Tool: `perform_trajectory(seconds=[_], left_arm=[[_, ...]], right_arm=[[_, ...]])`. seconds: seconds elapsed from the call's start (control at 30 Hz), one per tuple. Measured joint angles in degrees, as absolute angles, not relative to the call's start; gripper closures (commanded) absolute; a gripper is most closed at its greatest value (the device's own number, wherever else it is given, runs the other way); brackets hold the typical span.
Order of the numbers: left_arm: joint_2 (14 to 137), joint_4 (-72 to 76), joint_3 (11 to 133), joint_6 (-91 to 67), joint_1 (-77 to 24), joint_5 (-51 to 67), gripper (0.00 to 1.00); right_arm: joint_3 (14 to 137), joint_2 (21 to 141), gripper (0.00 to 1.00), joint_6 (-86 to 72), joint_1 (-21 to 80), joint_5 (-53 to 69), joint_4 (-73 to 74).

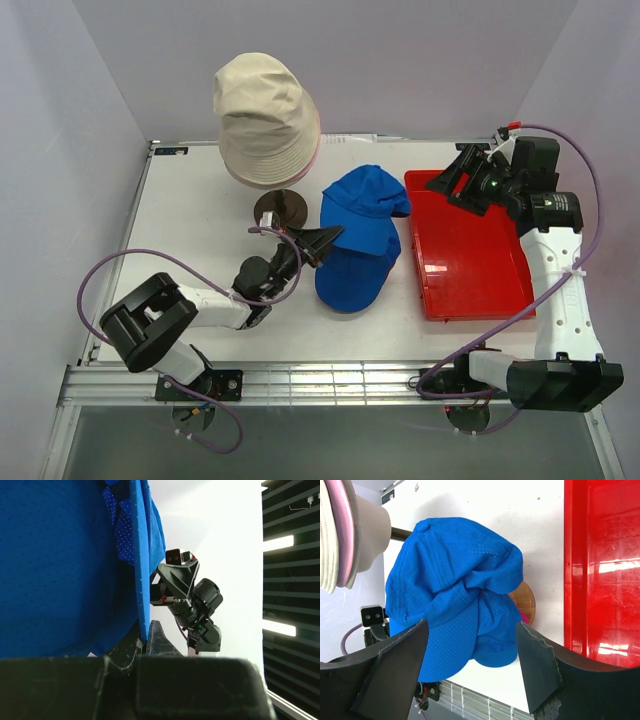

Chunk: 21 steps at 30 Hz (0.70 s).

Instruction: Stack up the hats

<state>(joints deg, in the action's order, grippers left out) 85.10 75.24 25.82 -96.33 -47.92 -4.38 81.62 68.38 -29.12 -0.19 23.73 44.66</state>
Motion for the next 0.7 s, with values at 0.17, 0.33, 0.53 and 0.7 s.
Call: perform_trajectory(seconds=[0.17, 0.33, 0.53, 0.7], left_arm=[[87.02, 76.58, 23.92, -98.65, -47.68, -2.11, 1.0], [87.44, 78.7, 21.65, -100.44, -47.4, -0.08, 1.0], [86.91, 79.99, 19.99, -101.03, -46.19, 3.16, 1.0], [85.69, 80.62, 17.72, -101.21, -45.65, 4.97, 1.0]], right_arm=[[80.64, 68.38, 0.24, -29.17, 1.69, 23.24, 44.34], [79.7, 68.38, 0.24, -29.17, 2.81, 22.74, 43.66], [79.57, 68.38, 0.24, -29.19, 3.51, 22.17, 43.22], [79.53, 68.38, 0.24, -29.19, 4.34, 21.52, 43.05]])
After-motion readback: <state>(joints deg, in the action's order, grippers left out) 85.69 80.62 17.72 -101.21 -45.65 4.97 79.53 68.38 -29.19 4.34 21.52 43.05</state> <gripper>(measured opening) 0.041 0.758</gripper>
